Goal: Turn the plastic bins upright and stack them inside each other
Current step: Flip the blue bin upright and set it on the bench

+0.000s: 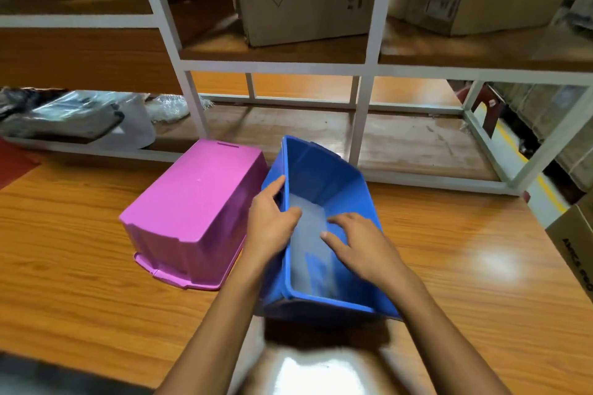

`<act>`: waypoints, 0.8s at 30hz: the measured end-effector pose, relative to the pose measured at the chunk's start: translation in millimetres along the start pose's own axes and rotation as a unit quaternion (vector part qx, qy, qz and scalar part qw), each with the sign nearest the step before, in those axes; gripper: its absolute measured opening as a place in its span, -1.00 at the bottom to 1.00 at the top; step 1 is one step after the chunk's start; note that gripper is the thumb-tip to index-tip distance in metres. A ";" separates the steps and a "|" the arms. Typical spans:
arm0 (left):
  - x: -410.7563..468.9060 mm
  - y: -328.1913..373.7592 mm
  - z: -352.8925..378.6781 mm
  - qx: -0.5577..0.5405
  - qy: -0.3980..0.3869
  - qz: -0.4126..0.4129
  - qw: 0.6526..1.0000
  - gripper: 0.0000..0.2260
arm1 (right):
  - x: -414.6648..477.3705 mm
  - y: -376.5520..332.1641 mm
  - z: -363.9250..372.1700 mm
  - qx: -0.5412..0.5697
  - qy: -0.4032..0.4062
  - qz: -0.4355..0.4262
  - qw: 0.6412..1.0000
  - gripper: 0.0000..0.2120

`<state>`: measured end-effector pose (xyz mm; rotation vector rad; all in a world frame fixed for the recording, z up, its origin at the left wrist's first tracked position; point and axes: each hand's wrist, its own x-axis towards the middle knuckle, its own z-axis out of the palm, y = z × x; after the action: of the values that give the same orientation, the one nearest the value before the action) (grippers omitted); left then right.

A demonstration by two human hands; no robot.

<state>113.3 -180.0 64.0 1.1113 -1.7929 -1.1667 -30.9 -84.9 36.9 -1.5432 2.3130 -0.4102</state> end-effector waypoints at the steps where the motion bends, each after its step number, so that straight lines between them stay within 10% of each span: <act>1: 1.6 -6.6 -4.7 -0.024 0.004 -0.007 1.000 -0.41 | 1.5 9.1 4.3 -0.061 -0.013 0.047 0.997 -0.50; 8: 7.5 -55.4 -19.2 -0.126 0.012 -0.096 0.987 -0.42 | 1.7 50.8 27.2 0.093 0.032 0.124 0.987 -0.20; 16: 10.1 -94.8 -28.3 -0.196 0.003 -0.178 0.964 -0.70 | 7.4 45.0 45.0 0.467 0.095 0.157 0.865 -0.58; 24: 1.4 -88.0 -10.3 -0.335 0.027 -0.264 0.904 -0.73 | -5.2 55.9 30.9 0.528 0.090 0.106 0.838 -0.38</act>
<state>146.1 -203.9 -14.7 1.1949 -0.9082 -1.8613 -62.4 -61.0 -13.5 -0.6891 1.7383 -1.4920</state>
